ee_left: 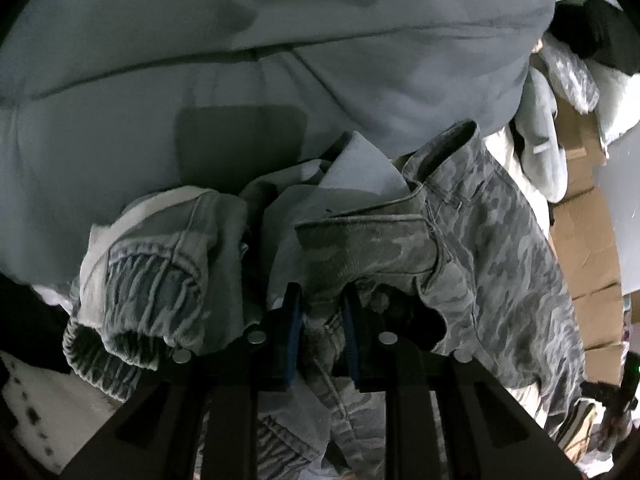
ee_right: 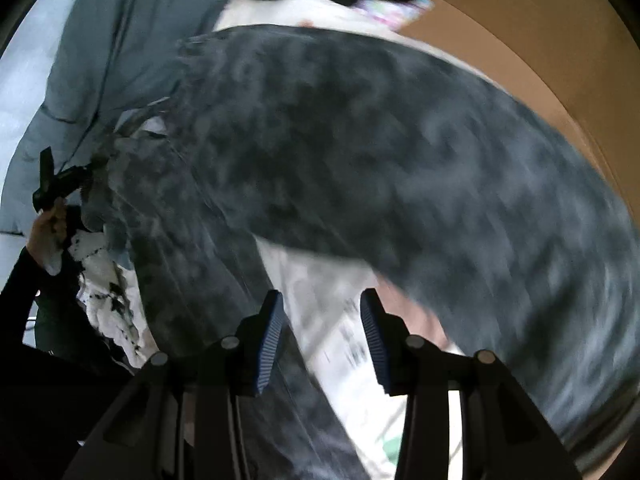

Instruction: Fold clothes

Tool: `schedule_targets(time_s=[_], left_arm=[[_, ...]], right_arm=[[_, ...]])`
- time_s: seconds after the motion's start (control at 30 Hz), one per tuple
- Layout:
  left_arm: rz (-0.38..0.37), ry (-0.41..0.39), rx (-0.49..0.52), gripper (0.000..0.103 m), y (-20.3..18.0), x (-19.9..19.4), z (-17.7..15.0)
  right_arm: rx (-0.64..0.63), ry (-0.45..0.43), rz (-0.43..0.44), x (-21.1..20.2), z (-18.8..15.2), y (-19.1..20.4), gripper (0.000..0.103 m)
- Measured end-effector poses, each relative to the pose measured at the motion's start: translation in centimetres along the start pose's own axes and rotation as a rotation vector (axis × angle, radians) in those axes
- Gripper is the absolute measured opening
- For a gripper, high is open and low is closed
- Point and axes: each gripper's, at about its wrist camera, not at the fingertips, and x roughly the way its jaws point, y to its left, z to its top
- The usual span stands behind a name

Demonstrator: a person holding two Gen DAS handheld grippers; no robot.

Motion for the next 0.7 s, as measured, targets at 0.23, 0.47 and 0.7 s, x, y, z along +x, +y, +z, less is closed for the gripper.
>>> schedule_targets(time_s=[0.23, 0.47, 0.7], left_arm=[[-0.031, -0.028, 0.017, 0.020, -0.1, 0.1, -0.3], [-0.062, -0.067, 0.003, 0.020, 0.2, -0.3, -1.3], [-0.078, -0.132, -0.058, 0.020, 0.9, 0.0, -2.3]], right_arm=[[-0.147, -0.021, 0.024, 2.7, 8.4, 6.6, 0.038], [-0.256, -0.041, 0.097, 7.0, 13.8, 14.6, 0.038], [-0.341, -0.057, 0.192, 12.9, 18.3, 21.9, 0.038]])
